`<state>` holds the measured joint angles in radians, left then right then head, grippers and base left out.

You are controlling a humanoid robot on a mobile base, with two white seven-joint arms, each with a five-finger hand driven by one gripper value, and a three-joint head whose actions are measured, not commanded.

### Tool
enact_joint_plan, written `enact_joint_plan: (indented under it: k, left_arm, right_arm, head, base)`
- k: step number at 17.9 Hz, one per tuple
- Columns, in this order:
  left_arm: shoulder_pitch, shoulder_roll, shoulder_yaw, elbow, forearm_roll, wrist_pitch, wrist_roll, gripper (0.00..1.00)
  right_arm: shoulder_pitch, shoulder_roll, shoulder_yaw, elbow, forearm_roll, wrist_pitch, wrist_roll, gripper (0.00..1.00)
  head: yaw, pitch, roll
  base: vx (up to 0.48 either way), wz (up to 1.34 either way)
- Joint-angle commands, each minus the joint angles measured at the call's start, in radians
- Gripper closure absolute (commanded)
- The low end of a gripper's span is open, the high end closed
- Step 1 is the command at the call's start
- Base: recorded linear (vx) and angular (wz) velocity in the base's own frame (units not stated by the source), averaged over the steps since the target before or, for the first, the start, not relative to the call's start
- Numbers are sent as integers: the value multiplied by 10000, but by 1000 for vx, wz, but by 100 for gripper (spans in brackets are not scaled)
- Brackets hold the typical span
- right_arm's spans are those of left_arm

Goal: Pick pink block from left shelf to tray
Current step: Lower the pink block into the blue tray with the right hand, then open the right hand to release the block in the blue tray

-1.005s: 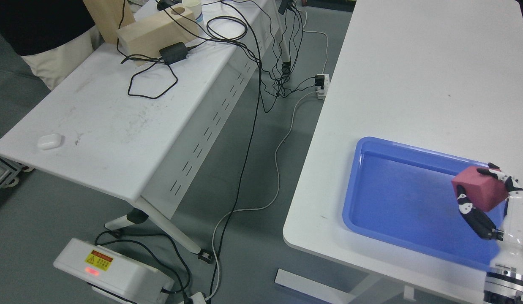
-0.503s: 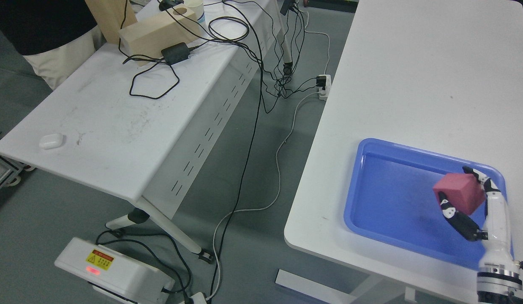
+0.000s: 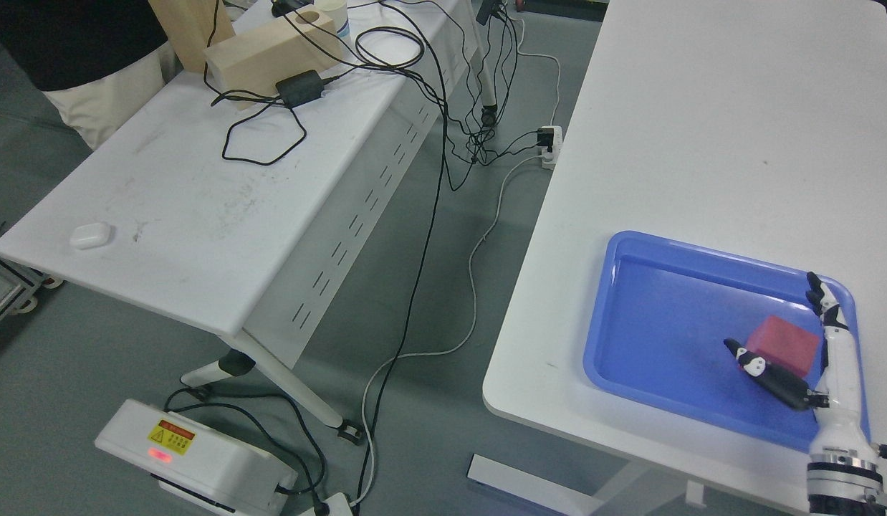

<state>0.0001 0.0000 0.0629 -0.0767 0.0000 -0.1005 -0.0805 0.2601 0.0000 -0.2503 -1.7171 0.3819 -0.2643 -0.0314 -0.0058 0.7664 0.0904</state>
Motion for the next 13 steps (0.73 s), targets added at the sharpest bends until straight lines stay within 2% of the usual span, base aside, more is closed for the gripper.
enact_joint_plan:
  k: [1, 5, 13]
  left_arm:
    - [91, 175, 0, 0, -15, -8, 8, 0]
    - [91, 175, 0, 0, -15, -8, 8, 0]
    - [91, 175, 0, 0, -15, -8, 8, 0]
  right_arm:
    - [-39, -175, 18, 6, -1331, -102, 69, 0]
    - [-69, -175, -120, 6, -2483, 20, 23, 0]
    - [-100, -175, -580, 6, -3020, 1017, -39, 0]
  head:
    - [0, 0, 0]
    - [0, 0, 0]
    - [0, 0, 0]
  base:
    - [-19, 0]
    - [-15, 0]
    - [-37, -4]
